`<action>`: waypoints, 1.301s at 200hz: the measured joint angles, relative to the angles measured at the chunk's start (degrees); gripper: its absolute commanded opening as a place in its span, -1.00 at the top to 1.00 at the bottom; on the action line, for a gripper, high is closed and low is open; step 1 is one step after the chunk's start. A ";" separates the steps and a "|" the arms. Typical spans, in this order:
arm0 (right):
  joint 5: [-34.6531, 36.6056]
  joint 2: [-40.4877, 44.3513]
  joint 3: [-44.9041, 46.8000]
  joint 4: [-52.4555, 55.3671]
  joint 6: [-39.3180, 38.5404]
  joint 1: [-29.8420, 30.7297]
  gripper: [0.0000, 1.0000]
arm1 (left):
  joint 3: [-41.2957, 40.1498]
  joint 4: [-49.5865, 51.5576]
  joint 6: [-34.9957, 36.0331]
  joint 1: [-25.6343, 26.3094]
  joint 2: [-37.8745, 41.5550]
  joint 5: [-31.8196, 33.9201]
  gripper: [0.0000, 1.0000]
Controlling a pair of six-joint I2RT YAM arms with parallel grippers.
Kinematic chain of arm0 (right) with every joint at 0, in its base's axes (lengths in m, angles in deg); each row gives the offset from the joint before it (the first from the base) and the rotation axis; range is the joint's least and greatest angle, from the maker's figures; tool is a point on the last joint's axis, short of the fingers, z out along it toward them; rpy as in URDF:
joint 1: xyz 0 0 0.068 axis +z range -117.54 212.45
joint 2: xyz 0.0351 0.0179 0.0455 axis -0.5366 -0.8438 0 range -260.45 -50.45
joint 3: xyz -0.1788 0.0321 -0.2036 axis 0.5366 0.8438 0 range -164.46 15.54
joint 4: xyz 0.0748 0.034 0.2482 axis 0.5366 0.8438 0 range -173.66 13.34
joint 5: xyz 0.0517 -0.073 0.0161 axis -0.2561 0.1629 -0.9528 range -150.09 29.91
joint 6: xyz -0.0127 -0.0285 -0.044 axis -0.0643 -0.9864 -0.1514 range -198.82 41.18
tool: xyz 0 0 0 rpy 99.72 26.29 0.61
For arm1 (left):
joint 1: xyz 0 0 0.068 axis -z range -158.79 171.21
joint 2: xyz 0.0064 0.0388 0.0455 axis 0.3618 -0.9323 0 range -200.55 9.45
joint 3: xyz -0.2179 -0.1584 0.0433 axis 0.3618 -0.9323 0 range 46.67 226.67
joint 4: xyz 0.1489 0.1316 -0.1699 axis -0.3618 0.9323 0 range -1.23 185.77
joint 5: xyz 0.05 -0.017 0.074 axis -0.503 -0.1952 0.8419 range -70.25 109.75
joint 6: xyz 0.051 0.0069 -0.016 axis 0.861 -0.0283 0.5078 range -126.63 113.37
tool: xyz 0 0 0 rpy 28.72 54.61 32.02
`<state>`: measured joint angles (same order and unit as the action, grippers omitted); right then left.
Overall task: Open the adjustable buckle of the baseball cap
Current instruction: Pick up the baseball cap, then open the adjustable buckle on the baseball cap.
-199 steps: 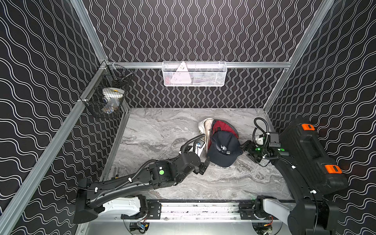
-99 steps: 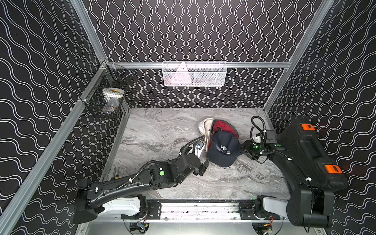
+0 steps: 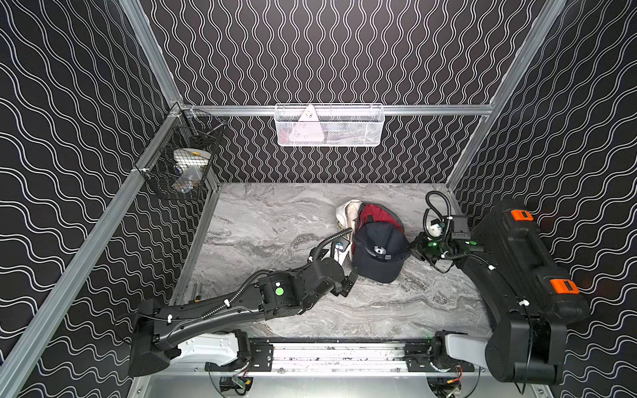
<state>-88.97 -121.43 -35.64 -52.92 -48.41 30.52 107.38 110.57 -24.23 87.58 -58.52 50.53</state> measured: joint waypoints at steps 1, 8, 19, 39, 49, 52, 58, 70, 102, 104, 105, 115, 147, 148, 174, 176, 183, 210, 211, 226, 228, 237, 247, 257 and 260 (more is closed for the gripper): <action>-0.02 0.07 -0.04 0.04 0.00 0.02 1.00 | 0.11 0.04 -0.04 0.00 -0.09 0.00 -0.85; -0.22 0.87 -0.59 0.48 0.00 0.44 1.00 | 0.68 0.13 -0.22 0.02 -0.26 -0.04 -0.85; -0.42 1.79 -1.81 1.62 0.02 1.03 1.00 | 1.44 0.17 -0.46 0.02 -0.31 -0.17 -0.85; -0.39 3.61 -5.09 3.85 0.00 1.95 1.00 | 1.92 0.50 -0.87 0.04 -0.13 -0.42 -0.85; -0.37 4.74 -6.36 4.63 -0.02 2.19 1.00 | 2.19 0.63 -1.05 0.04 -0.09 -0.61 -0.85; -0.35 5.11 -6.60 4.83 -0.04 2.23 1.00 | 2.29 0.70 -1.16 0.04 -0.09 -0.63 -0.84; -0.33 6.08 -6.99 5.18 -0.04 2.23 1.00 | 2.58 0.79 -1.33 0.04 -0.11 -0.76 -0.83; -0.35 8.09 -7.34 5.53 -0.04 2.21 1.00 | 3.58 0.94 -1.62 0.15 -0.63 -1.03 -0.83; -1.88 10.60 -7.58 5.57 0.00 2.32 1.00 | 5.77 0.83 -1.75 1.75 -2.23 -1.53 -0.83; -1.99 10.64 -7.61 5.57 0.00 2.36 1.00 | 5.84 0.81 -1.75 1.86 -2.25 -1.55 -0.83; -2.05 10.69 -7.63 5.57 0.00 2.36 1.00 | 5.88 0.79 -1.75 1.92 -2.27 -1.57 -0.83; -2.47 11.04 -7.69 5.62 0.07 2.60 1.00 | 6.23 0.59 -1.75 2.40 -2.43 -1.81 -0.82; -3.45 13.92 -7.52 5.70 0.83 2.73 1.00 | 8.57 0.20 -1.70 3.41 -4.09 -2.86 -0.81; -3.50 14.01 -7.50 5.70 0.90 2.73 1.00 | 8.68 0.20 -1.70 3.43 -4.17 -2.91 -0.81; -5.70 15.85 -6.36 4.68 2.78 2.84 1.00 | 11.34 0.07 -0.39 4.46 -6.47 -3.76 -0.81; -5.90 15.89 -6.27 4.61 3.02 2.84 1.00 | 11.41 0.02 -0.39 4.48 -6.58 -3.80 -0.81; -6.51 16.02 -6.16 4.52 3.41 2.84 1.00 | 11.47 -0.13 -0.39 4.50 -6.80 -3.98 -0.80; -8.41 16.33 -6.19 3.89 4.74 2.95 1.00 | 11.06 -1.55 -0.37 4.55 -6.73 -4.68 -0.81; -8.46 16.33 -6.19 3.85 4.74 2.95 1.00 | 11.06 -1.66 -0.37 4.55 -6.75 -4.70 -0.81; -9.40 16.74 -6.19 3.23 5.38 3.02 1.00 | 11.30 -2.38 -0.37 4.55 -7.43 -5.22 -0.83; -9.51 16.81 -6.16 3.17 5.55 3.06 1.00 | 11.39 -2.54 -0.37 4.55 -7.63 -5.33 -0.83; -9.94 17.11 -6.10 2.71 6.14 3.23 1.00 | 11.87 -2.80 -0.37 4.55 -8.50 -5.86 -0.85; -10.51 17.40 -6.05 2.29 6.51 3.43 1.00 | 12.48 -2.89 -0.37 4.57 -9.40 -6.58 -0.85; -10.88 17.73 -5.97 1.97 6.97 3.63 1.00 | 13.03 -3.30 -0.37 4.57 -10.12 -7.04 -0.86; -10.88 17.84 -5.95 1.92 7.15 3.69 1.00 | 13.18 -3.37 -0.37 4.57 -10.29 -7.17 -0.86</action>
<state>-99.86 -103.60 -41.58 -51.00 -41.26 34.21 120.55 107.21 -24.60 92.15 -68.81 43.36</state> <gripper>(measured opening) 0.060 0.929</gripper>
